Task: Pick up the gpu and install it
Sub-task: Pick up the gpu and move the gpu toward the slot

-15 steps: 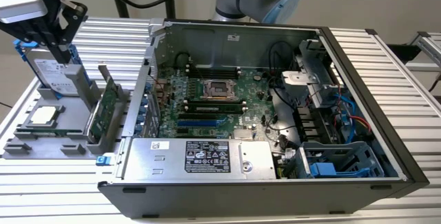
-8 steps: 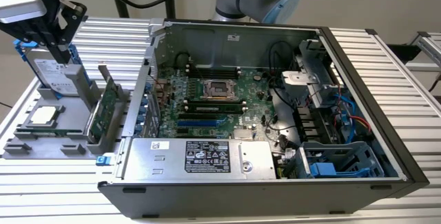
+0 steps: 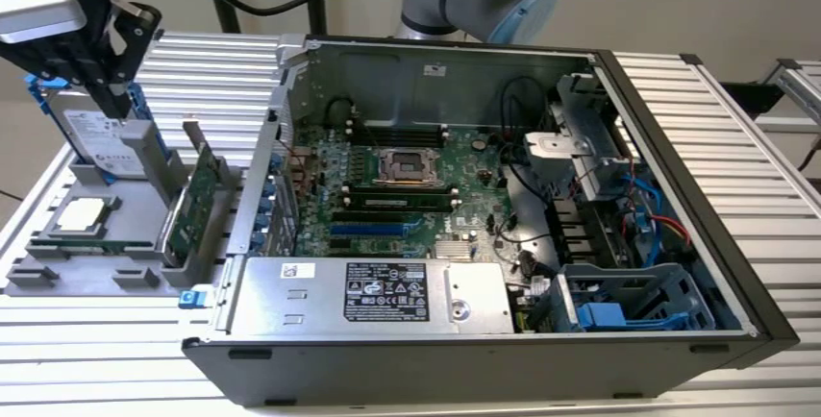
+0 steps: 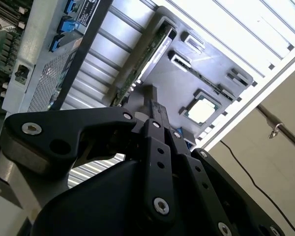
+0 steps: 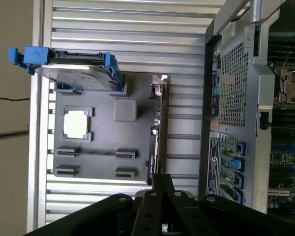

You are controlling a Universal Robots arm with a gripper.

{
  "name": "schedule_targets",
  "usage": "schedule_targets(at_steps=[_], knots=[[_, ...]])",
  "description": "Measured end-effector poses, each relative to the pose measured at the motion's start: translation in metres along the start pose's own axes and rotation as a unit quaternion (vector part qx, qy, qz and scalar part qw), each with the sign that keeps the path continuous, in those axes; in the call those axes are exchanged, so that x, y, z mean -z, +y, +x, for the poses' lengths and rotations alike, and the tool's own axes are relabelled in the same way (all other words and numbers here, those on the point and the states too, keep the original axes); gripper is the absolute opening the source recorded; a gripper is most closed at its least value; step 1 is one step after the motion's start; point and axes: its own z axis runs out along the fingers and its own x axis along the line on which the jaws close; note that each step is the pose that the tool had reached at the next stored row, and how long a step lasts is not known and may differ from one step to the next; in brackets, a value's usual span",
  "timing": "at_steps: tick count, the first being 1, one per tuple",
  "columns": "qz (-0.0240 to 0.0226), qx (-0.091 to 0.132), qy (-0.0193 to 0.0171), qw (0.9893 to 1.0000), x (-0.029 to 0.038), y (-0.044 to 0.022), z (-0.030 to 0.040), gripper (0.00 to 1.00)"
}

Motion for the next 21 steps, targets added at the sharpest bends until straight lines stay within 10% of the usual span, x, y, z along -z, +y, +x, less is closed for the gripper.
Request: schedule_targets(at_steps=[21], knots=[[0.0000, 0.000, -0.0001, 1.0000, -0.0097, -0.0004, -0.0020, 1.00]])
